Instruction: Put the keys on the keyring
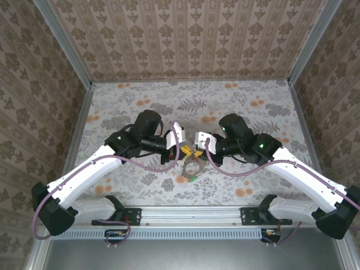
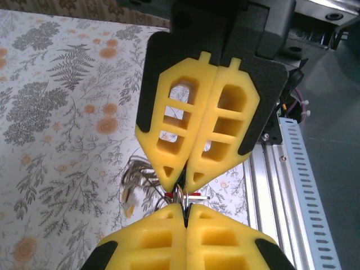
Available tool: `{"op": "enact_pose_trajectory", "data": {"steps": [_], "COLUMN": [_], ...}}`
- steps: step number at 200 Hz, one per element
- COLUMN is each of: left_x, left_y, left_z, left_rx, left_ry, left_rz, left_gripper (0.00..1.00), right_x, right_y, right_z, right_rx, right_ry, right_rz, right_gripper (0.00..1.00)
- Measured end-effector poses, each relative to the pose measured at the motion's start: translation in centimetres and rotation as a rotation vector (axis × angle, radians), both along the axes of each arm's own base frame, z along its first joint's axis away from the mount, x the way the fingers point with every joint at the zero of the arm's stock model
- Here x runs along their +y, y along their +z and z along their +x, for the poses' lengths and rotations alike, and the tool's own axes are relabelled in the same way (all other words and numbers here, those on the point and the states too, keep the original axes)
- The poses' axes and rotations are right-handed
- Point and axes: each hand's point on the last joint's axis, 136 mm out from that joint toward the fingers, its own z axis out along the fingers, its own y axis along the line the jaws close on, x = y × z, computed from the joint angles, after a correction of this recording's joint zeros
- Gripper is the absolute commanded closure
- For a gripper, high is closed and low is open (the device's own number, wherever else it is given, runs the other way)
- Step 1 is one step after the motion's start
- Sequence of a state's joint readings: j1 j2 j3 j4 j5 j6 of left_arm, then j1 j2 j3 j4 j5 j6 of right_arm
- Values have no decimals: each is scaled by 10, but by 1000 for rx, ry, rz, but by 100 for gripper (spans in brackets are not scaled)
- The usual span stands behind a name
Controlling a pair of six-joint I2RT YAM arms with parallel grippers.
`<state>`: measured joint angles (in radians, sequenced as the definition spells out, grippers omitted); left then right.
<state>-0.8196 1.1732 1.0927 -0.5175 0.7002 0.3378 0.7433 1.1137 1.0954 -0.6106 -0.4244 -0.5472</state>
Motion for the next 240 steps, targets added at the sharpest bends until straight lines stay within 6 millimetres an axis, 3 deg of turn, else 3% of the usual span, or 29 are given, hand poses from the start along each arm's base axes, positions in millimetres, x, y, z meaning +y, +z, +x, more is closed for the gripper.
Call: {"op": "enact_pose_trajectory", "data": {"steps": [61,100,153,212,240], "left_x": [0,-3,-6,-6,-5], "left_y": [-4,7,9,12,14], "left_z": [0,-4,-2,-7,-8], "left_rx": [7,15,60,72,72], "left_ry": [4,3,17,-7,-10], "left_rz": [23,-35,-100,-142,-151], "left_gripper": [100,100,100,100,100], "right_x": [-1,-2,-5,2,6], "right_y": [-6,0,-3,-2,-4], "right_z": [-2,-5,-4,-5,-3], "right_rx": [3,8,36,65,70], "right_ry": [1,-2,-20,-7,7], "right_rz": [-1,52,100,136,142], "right_gripper": [100,80,78,78,99]}}
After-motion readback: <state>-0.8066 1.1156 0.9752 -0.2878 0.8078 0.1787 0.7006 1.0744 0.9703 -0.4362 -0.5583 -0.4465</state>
